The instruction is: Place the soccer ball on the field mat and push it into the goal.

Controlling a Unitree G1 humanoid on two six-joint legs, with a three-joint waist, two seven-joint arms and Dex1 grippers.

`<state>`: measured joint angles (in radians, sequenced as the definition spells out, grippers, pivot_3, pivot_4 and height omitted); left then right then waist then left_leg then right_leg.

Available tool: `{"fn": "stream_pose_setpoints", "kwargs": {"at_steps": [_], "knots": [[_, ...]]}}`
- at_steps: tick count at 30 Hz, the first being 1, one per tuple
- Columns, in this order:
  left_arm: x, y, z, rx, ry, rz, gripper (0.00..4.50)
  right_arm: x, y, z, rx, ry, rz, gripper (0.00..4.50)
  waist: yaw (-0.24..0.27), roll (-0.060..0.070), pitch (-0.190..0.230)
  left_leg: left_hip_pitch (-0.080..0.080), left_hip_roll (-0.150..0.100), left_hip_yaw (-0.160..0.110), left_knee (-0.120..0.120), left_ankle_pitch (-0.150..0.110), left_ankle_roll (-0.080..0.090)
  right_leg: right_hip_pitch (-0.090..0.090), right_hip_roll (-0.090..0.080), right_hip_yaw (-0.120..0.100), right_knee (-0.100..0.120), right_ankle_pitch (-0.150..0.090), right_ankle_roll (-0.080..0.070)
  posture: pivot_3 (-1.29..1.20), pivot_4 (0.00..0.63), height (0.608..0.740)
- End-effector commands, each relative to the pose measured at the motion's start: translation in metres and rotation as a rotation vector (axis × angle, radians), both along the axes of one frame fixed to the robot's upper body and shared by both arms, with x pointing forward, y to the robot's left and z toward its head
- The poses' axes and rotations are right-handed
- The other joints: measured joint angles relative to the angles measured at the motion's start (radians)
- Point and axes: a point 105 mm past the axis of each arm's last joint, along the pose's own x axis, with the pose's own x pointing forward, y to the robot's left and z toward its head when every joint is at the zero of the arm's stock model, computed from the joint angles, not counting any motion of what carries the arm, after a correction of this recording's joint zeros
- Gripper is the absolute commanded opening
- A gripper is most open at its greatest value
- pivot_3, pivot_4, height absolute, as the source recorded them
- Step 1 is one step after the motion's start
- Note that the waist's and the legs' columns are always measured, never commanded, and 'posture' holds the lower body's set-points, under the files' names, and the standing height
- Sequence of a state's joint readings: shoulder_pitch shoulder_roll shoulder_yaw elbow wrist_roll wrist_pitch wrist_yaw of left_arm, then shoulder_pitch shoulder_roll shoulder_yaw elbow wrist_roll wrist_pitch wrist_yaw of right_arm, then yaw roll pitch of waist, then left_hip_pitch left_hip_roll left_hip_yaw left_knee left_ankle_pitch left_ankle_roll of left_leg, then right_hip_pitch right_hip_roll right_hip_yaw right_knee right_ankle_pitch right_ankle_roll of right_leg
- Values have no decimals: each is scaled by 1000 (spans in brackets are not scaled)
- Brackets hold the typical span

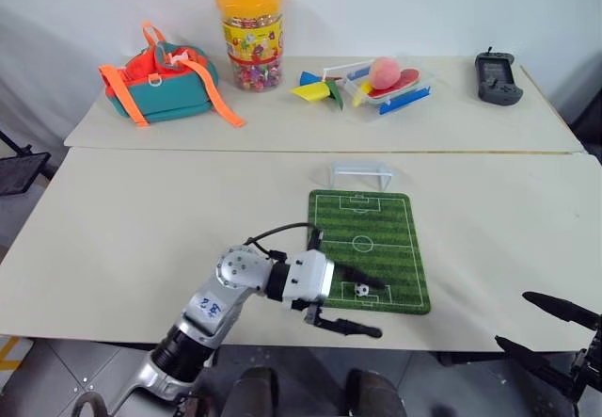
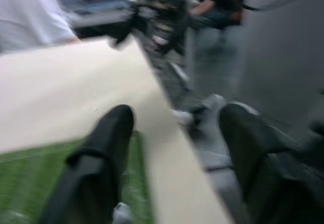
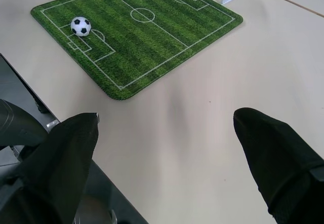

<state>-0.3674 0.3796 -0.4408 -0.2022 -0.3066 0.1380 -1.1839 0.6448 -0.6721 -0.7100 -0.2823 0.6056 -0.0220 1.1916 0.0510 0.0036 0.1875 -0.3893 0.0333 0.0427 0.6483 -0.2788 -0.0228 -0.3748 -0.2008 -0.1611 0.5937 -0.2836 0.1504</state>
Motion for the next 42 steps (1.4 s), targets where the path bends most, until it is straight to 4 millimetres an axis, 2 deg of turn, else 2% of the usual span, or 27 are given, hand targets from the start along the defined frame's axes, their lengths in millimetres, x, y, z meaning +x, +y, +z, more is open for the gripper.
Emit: {"fn": "stream_pose_setpoints", "kwargs": {"at_steps": [1,3,6,11,15,19,23,25,27,30,33,36,40,41,42], "knots": [[-11,-2,-9,50,17,-64,1536,-1,2,11,15,-60,16,4500,2,0,0,0,0,0,0,0,1,0,0,0,0,0,0,0,150,740],[-9,-3,-19,86,26,-70,882,0,6,17,35,-101,30,4500,3,0,0,0,0,0,1,-1,2,0,0,0,-1,0,0,0,150,740],[7,-9,-26,96,17,-18,51,-1,11,26,78,-156,41,4500,3,0,0,0,0,0,1,-1,2,0,0,0,-1,0,1,0,150,740],[31,-25,-25,76,-3,47,20,-1,12,27,80,-176,15,4500,3,0,0,-1,0,0,1,-1,2,0,0,0,-1,1,1,0,150,740],[56,-37,-33,101,-67,130,20,-2,12,25,83,-188,-33,4500,4,0,0,-1,0,0,1,-1,2,0,0,0,-1,1,1,0,150,740],[105,-46,-14,40,-195,355,20,-7,12,19,83,-182,-70,4500,4,-1,1,-1,0,1,1,-1,2,0,0,0,-1,1,2,0,150,740],[127,-52,18,-90,-240,464,20,-8,11,15,88,-185,-94,4500,1,-2,1,-2,-1,1,1,-2,3,0,0,0,-2,1,2,0,150,740],[131,-53,38,-163,-261,488,20,-7,12,13,89,-184,-96,4500,1,-2,1,-2,-1,1,0,-2,3,0,0,0,-3,1,3,0,150,740],[129,-51,48,-204,-261,484,20,-5,12,11,89,-187,-98,4500,0,-2,1,-2,-1,1,0,-2,1,0,0,0,-3,2,3,0,150,740],[119,-43,52,-223,-210,449,20,-1,8,11,86,-193,-103,4500,-2,-1,1,-1,-1,1,0,-1,0,-1,0,0,-3,2,3,0,150,740],[109,-35,50,-210,-147,432,20,1,4,11,80,-195,-105,4500,-1,-1,1,-1,0,2,0,-1,0,-1,0,1,-2,2,3,0,150,740],[95,-26,42,-169,-5,413,20,4,-1,11,74,-197,-105,4500,-2,-1,0,-1,0,2,1,-1,-1,0,0,2,-1,2,3,0,150,740],[88,0,24,-92,53,476,20,10,-5,11,62,-192,-92,4500,-5,0,0,0,0,3,1,-1,-1,0,0,3,0,2,3,0,150,740],[83,3,24,-101,106,443,20,12,-7,11,59,-192,-90,4500,-4,0,0,1,0,3,1,-1,-1,0,0,3,0,2,3,0,150,740],[80,12,20,-93,77,423,20,14,-8,12,56,-192,-85,4500,-4,0,0,1,0,3,1,-1,-1,0,0,3,0,2,3,0,150,740]]}}
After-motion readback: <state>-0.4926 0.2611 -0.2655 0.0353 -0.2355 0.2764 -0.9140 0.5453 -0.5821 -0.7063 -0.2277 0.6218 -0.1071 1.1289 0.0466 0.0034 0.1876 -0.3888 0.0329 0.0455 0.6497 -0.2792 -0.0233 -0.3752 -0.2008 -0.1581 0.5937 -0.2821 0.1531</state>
